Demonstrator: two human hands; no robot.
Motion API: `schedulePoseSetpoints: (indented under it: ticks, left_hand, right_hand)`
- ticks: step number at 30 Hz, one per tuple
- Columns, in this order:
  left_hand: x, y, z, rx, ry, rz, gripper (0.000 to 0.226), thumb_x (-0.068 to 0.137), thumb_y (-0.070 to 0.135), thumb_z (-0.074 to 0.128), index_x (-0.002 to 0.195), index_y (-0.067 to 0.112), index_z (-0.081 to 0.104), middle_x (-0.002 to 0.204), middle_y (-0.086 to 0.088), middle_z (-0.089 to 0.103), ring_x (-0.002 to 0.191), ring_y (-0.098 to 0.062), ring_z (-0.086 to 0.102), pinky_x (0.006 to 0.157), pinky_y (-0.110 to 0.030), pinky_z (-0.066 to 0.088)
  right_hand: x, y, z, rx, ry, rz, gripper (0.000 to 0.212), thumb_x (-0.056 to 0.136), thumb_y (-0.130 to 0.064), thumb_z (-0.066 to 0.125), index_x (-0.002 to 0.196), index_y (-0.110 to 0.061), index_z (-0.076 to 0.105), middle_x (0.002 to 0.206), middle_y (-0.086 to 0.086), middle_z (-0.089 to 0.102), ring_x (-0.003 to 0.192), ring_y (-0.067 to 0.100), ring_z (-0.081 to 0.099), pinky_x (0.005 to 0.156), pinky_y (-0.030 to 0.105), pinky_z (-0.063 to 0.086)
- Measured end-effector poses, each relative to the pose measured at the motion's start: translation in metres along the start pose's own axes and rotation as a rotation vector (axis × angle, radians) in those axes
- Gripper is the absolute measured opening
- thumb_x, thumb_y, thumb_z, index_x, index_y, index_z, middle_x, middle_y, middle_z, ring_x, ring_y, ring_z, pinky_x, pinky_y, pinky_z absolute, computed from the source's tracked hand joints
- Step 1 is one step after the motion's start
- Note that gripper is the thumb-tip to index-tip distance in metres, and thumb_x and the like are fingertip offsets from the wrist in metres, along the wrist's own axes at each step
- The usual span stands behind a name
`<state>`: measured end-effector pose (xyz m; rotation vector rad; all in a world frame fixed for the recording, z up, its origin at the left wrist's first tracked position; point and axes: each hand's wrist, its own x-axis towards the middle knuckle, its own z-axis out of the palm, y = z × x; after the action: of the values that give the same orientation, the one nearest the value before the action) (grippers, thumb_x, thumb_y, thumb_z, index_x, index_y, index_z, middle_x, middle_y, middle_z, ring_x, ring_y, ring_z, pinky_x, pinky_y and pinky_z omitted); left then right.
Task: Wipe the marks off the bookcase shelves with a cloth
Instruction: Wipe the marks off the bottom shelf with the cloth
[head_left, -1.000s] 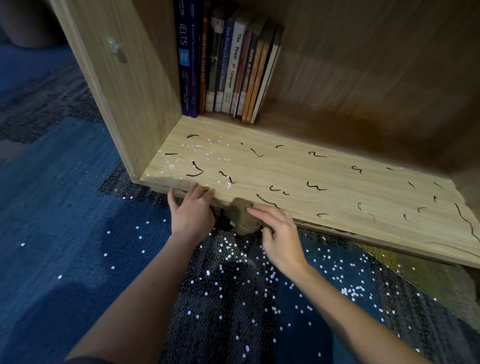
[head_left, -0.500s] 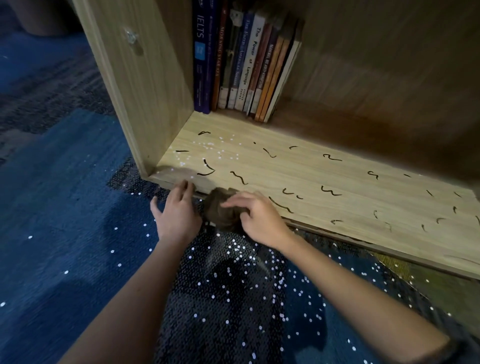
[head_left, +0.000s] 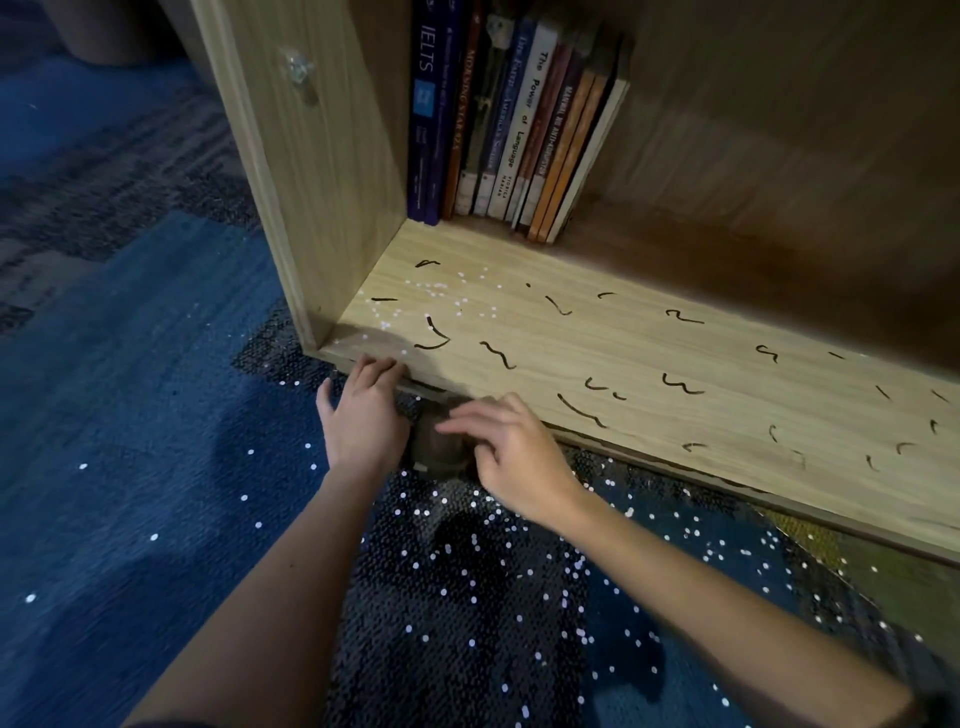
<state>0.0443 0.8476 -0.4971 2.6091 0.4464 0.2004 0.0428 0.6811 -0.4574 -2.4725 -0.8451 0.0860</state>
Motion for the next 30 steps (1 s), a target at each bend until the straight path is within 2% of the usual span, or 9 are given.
schedulePoseSetpoints:
  ticks: [5,9,11,14,16,20,23,26,30]
  left_hand:
    - [0.0,-0.003,-0.003,-0.005,-0.005,0.039,0.057,0.082,0.003,0.051,0.135,0.022,0.045,0.143,0.006,0.04,0.139,-0.009,0.022,0.112,-0.042,0.006]
    - [0.002,-0.01,-0.003,-0.03,-0.005,0.053,0.061,0.079,0.002,0.052,0.134,0.025,0.047,0.143,0.009,0.041,0.136,-0.007,0.029,0.111,-0.038,0.008]
    - [0.004,-0.011,-0.003,-0.048,-0.013,0.048,0.06,0.078,0.002,0.051,0.133,0.026,0.048,0.142,0.009,0.041,0.135,-0.007,0.03,0.111,-0.037,0.007]
    - [0.004,-0.008,-0.002,-0.059,-0.007,0.034,0.056,0.079,0.002,0.051,0.131,0.024,0.051,0.14,0.007,0.043,0.136,-0.008,0.029,0.113,-0.04,0.006]
    - [0.004,-0.003,-0.001,-0.058,0.014,0.048,0.051,0.081,0.003,0.051,0.128,0.023,0.053,0.137,0.006,0.046,0.137,-0.009,0.027,0.113,-0.042,0.004]
    - [-0.001,0.012,0.002,-0.039,0.005,0.148,0.049,0.081,0.003,0.051,0.124,0.025,0.056,0.136,0.009,0.047,0.138,-0.008,0.025,0.112,-0.046,-0.001]
    - [0.001,0.024,0.005,0.021,-0.067,0.223,0.051,0.084,0.006,0.049,0.131,0.025,0.05,0.145,0.009,0.038,0.141,-0.008,0.016,0.112,-0.044,-0.006]
    - [0.006,0.029,0.003,0.011,-0.086,0.24,0.045,0.088,0.011,0.048,0.131,0.025,0.05,0.147,0.008,0.035,0.142,-0.009,0.016,0.113,-0.047,-0.006]
    - [0.021,0.026,-0.004,0.08,-0.053,0.128,0.041,0.092,0.026,0.047,0.134,0.03,0.045,0.15,0.003,0.031,0.139,-0.015,0.028,0.11,-0.056,-0.008]
  right_hand:
    - [0.025,0.006,0.002,-0.058,0.226,0.072,0.046,0.079,0.011,0.052,0.116,-0.015,0.064,0.119,-0.002,0.062,0.098,0.025,0.048,0.088,0.041,0.044]
    - [0.023,-0.005,0.014,-0.159,-0.036,0.03,0.047,0.085,0.001,0.048,0.125,-0.022,0.057,0.13,-0.006,0.054,0.119,0.022,0.039,0.107,0.042,0.033]
    - [0.002,-0.006,0.018,-0.064,-0.084,0.019,0.041,0.086,-0.004,0.044,0.119,-0.02,0.062,0.122,-0.004,0.059,0.105,0.016,0.042,0.1,0.04,0.037]
    - [-0.018,0.001,0.013,0.056,0.166,0.024,0.041,0.081,-0.009,0.037,0.107,-0.015,0.068,0.105,-0.002,0.066,0.091,0.017,0.05,0.085,0.033,0.044]
    - [-0.019,0.016,0.006,0.045,0.357,0.046,0.042,0.078,-0.01,0.037,0.107,-0.013,0.068,0.103,-0.001,0.065,0.092,0.017,0.049,0.086,0.028,0.041]
    - [-0.023,0.035,0.008,-0.094,0.277,0.087,0.04,0.076,-0.004,0.048,0.11,-0.011,0.067,0.102,0.004,0.063,0.094,0.025,0.051,0.085,0.041,0.049]
    - [-0.03,0.034,0.012,-0.074,0.28,0.07,0.04,0.077,-0.008,0.045,0.111,-0.012,0.067,0.102,0.004,0.062,0.099,0.02,0.045,0.089,0.029,0.042]
    - [-0.024,0.031,0.006,-0.051,0.163,0.147,0.04,0.079,-0.002,0.05,0.115,-0.012,0.065,0.108,0.003,0.06,0.107,0.024,0.045,0.101,0.032,0.037]
    - [0.0,0.026,-0.018,0.041,0.386,0.125,0.045,0.075,0.001,0.048,0.115,-0.011,0.064,0.106,0.005,0.059,0.097,0.017,0.043,0.089,0.015,0.029]
